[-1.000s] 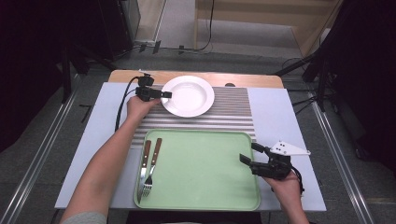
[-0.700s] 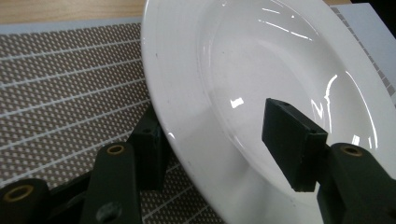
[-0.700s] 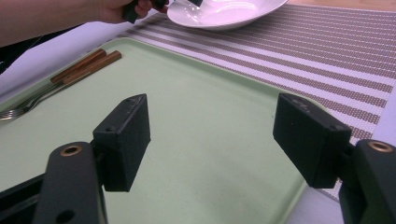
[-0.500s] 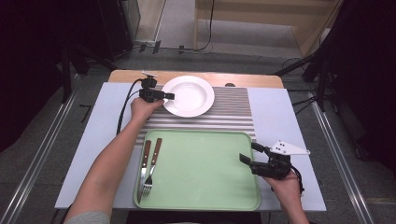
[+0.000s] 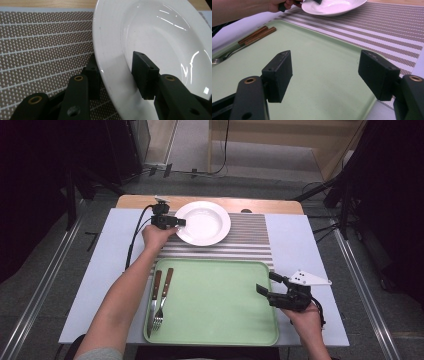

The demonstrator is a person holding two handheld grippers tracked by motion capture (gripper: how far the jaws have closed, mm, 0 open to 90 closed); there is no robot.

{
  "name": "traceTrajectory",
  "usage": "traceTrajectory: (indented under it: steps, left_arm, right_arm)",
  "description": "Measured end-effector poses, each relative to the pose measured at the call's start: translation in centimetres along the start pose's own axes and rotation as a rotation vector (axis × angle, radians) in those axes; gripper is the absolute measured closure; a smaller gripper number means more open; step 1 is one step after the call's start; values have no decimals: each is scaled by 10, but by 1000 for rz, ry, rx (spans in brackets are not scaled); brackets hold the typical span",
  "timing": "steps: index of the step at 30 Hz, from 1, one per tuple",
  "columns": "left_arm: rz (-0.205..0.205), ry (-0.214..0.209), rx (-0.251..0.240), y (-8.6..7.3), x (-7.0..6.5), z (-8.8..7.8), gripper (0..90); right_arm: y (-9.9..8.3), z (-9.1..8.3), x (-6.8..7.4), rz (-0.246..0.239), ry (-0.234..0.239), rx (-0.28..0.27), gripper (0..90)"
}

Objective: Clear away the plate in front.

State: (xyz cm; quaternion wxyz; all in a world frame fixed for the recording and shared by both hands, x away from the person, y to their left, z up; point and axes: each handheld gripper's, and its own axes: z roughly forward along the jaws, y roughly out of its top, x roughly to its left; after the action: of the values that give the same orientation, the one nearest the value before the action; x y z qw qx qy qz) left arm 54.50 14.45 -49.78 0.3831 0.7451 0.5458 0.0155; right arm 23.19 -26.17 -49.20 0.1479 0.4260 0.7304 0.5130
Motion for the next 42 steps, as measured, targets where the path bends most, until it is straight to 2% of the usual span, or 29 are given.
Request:
traceTrajectory:
  steps: [4, 10, 14, 15, 17, 20, 24, 28, 37, 42]
  left_arm:
    - [-31, -20, -6, 1, 0, -1, 634]
    - [-32, -61, -35, 6, -6, -10, 688]
    - [-64, -127, -50, 9, -11, -15, 743]
    - [-62, -134, -54, 10, -13, -17, 755]
    - [-81, -176, -67, 12, -17, -20, 785]
    - [-51, -164, -67, 15, -25, -22, 810]
    - [-65, -145, -51, 19, -29, -23, 811]
    - [-54, -141, -29, 22, -32, -25, 811]
    - [-75, -162, -15, 28, -32, -43, 812]
    - [-66, -182, 0, 30, -33, -56, 812]
  right_arm:
    - [0, -1, -1, 4, -3, -1, 265]
    - [0, -1, -2, 3, -6, -2, 265]
    - [0, -1, -3, 3, -7, -2, 265]
    - [0, -1, -3, 2, -8, -3, 265]
    - [1, -1, -3, 3, -8, -3, 266]
    - [1, -1, -3, 5, -9, -4, 265]
    - [1, -1, -3, 7, -10, -3, 266]
    - [1, -1, -4, 9, -10, -8, 265]
    - [1, -1, -3, 9, -7, -5, 266]
    - [1, 1, -3, 11, -5, -4, 265]
